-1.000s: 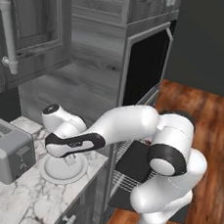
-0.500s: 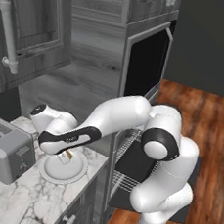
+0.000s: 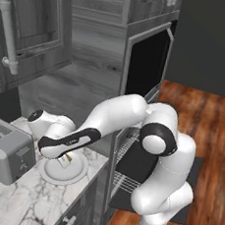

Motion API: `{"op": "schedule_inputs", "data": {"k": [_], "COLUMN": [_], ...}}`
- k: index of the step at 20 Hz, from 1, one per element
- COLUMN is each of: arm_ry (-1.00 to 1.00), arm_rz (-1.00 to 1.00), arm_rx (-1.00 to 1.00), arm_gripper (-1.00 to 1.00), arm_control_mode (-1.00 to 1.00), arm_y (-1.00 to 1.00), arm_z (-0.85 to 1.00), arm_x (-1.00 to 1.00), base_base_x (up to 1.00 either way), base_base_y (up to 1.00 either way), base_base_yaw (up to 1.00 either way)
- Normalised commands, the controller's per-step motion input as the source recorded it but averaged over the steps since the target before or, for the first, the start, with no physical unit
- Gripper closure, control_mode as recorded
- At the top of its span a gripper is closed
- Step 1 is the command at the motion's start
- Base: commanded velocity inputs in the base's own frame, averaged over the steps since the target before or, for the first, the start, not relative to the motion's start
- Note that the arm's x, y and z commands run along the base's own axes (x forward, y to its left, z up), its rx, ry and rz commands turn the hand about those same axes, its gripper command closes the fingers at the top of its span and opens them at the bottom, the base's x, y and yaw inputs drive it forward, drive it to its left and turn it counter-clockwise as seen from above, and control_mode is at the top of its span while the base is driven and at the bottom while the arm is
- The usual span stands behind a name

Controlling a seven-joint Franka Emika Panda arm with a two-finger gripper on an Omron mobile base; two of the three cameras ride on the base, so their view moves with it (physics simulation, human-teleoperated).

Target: Take the baked cake out of the oven and place it on the plate for cooling. Then close the oven door.

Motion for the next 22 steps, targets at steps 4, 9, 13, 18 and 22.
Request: {"op": "schedule_inputs", "data": {"k": [4,9,13,18,22], "arm_ry": [0.0,0.0,0.0,0.0,0.0], "arm_rz": [0.07,0.06,0.04,0.03,0.01], "arm_rx": [0.0,0.0,0.0,0.0,0.0], "arm_gripper": [1.0,1.0,-1.0,-1.0,-1.0], "arm_control_mode": [-1.0,-1.0,-1.0,-1.0,-1.0], "arm_y": [-0.02,-0.04,-0.01,-0.05,-0.04], "arm_z": [-0.18,-0.05,-0.02,0.0,0.03], "arm_x": [0.01,0.0,0.0,0.0,0.0], "base_base_x": [0.0,0.0,0.0,0.0,0.0], "base_base_y": [0.0,0.0,0.0,0.0,0.0], "base_base_yaw": [0.0,0.0,0.0,0.0,0.0]}}
